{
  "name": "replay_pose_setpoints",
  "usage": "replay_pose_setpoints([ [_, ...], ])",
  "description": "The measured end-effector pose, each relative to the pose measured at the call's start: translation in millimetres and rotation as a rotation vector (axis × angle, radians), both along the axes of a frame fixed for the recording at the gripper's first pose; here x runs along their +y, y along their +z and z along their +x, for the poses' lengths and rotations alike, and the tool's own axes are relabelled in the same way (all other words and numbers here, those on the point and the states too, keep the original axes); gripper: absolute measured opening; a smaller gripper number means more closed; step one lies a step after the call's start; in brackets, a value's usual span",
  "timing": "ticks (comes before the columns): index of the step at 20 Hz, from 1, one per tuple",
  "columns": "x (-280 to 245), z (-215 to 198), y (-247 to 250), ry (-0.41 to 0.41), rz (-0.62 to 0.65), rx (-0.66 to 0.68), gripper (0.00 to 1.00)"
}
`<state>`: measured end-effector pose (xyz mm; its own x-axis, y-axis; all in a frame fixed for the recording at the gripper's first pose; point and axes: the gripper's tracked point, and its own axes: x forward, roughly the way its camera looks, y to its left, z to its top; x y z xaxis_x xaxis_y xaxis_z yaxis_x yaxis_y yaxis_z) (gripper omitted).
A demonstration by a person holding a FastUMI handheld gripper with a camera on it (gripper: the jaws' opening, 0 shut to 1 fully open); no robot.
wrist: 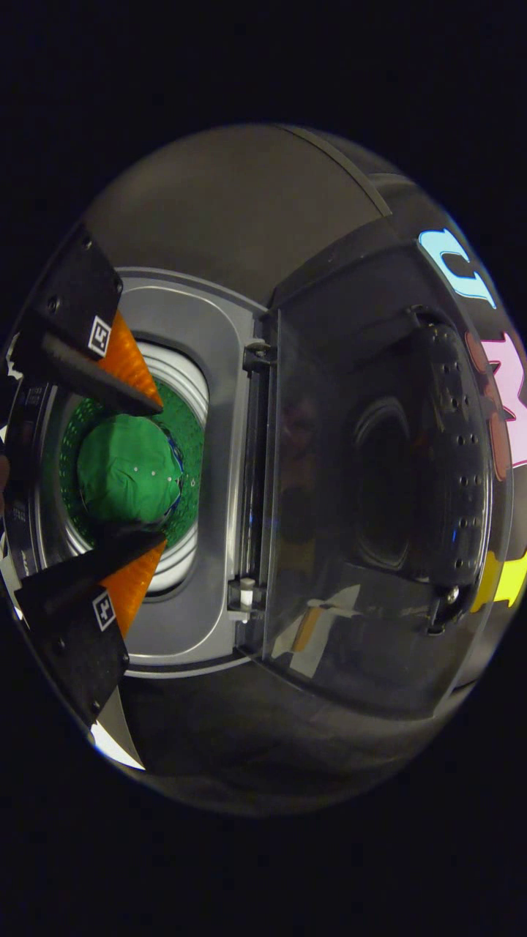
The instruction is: Put the clothes into the washing machine and then close the washing machine lid.
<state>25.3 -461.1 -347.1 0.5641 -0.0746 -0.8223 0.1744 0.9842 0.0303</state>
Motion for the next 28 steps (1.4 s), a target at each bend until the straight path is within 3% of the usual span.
replay_pose_setpoints([
  [7,-13,14,8,0.03,-0.091,-0.03,0.99],
  [15,12,18,38,0.043,-0.013,-0.054,1.0],
  [23,42,75,186,0.194,-0.055,-0.429,0.99],
  [25,46,89,227,0.214,-0.083,-0.55,0.99],
  [28,33,119,273,0.181,-0.115,-0.668,0.98],
])
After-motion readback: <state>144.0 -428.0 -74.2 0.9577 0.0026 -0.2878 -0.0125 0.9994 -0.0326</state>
